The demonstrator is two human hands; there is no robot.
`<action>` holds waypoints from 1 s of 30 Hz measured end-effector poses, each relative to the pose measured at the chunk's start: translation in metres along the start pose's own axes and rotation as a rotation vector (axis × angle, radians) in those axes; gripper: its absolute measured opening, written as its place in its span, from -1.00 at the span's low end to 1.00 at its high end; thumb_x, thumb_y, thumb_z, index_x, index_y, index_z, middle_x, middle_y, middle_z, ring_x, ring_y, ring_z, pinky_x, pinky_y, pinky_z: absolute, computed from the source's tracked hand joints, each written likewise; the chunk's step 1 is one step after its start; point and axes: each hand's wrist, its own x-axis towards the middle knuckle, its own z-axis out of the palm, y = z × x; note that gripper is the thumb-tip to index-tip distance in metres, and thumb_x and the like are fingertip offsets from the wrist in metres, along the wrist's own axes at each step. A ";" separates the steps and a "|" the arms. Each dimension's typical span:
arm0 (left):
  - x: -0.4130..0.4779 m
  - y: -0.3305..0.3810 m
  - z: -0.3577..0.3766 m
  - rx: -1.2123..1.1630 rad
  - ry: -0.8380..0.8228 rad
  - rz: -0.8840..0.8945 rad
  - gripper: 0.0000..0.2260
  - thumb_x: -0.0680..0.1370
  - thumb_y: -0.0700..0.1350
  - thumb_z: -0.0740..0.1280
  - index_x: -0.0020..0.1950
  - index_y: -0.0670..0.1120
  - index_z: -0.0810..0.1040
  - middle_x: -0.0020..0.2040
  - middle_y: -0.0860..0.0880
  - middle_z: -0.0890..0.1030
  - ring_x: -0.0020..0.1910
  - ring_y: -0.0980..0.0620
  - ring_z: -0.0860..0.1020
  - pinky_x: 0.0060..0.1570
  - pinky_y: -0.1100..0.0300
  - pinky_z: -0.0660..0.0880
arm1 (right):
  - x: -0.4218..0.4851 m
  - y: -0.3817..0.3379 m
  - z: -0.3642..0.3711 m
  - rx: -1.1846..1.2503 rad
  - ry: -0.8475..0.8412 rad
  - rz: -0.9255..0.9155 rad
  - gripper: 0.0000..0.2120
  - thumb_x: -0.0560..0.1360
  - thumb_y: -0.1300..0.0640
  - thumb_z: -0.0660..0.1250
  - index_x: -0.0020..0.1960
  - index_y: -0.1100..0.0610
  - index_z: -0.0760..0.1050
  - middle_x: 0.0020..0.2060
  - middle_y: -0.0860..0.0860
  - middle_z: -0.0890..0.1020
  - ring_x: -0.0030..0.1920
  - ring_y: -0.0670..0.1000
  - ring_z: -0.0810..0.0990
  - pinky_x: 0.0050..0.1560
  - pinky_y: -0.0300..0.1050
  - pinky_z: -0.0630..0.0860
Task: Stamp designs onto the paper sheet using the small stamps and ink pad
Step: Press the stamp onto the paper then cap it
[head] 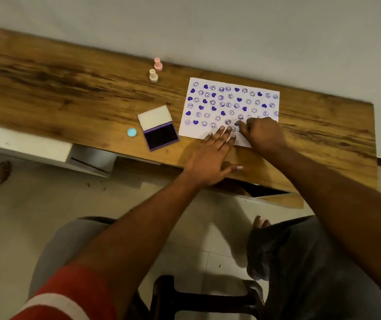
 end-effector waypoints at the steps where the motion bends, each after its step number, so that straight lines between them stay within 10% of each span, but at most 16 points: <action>1: 0.003 0.005 0.005 0.013 -0.005 -0.029 -0.15 0.61 0.50 -0.07 0.74 -0.01 -0.04 0.74 -0.06 -0.04 0.71 -0.03 -0.08 0.57 0.00 -0.21 | -0.001 -0.001 0.001 0.009 0.001 -0.002 -0.45 0.69 -0.18 0.14 -0.16 0.23 0.60 -0.26 0.26 0.64 -0.18 0.29 0.60 -0.25 -0.05 0.28; 15: 0.007 0.011 0.021 -0.027 0.044 -0.089 -0.22 0.66 0.44 -0.13 0.72 -0.03 0.08 0.73 -0.08 0.09 0.71 -0.02 0.00 0.61 0.04 -0.13 | 0.002 -0.001 -0.008 -0.093 -0.073 -0.037 -0.46 0.71 -0.16 0.10 -0.04 0.26 0.61 -0.16 0.28 0.65 -0.06 0.30 0.62 -0.18 -0.04 0.33; 21: 0.009 0.013 0.021 -0.028 0.030 -0.092 -0.24 0.67 0.41 -0.12 0.74 -0.02 -0.01 0.74 -0.04 -0.03 0.71 0.00 -0.09 0.65 0.02 -0.14 | 0.023 -0.005 -0.073 -0.144 0.529 -0.007 -0.57 0.66 -0.13 0.18 -0.23 0.13 0.49 -0.42 0.15 0.58 -0.40 0.26 0.55 -0.35 -0.12 0.17; 25: 0.008 0.014 0.020 -0.070 0.052 -0.091 -0.32 0.69 0.31 -0.07 0.73 -0.02 0.08 0.73 -0.06 0.05 0.71 0.01 -0.02 0.67 -0.04 0.00 | -0.006 -0.012 -0.012 -0.229 -0.067 0.017 -0.52 0.74 -0.09 0.01 0.19 0.25 0.54 0.02 0.25 0.65 0.01 0.29 0.64 -0.12 0.05 0.48; 30: 0.009 0.017 0.019 -0.057 0.056 -0.096 -0.35 0.68 0.23 0.02 0.72 -0.04 0.14 0.72 -0.08 0.11 0.70 -0.01 0.05 0.62 0.04 -0.10 | -0.008 -0.004 0.002 -0.285 -0.095 0.012 -0.55 0.73 -0.08 0.04 0.14 0.24 0.54 0.00 0.22 0.67 0.00 0.28 0.65 -0.20 -0.02 0.38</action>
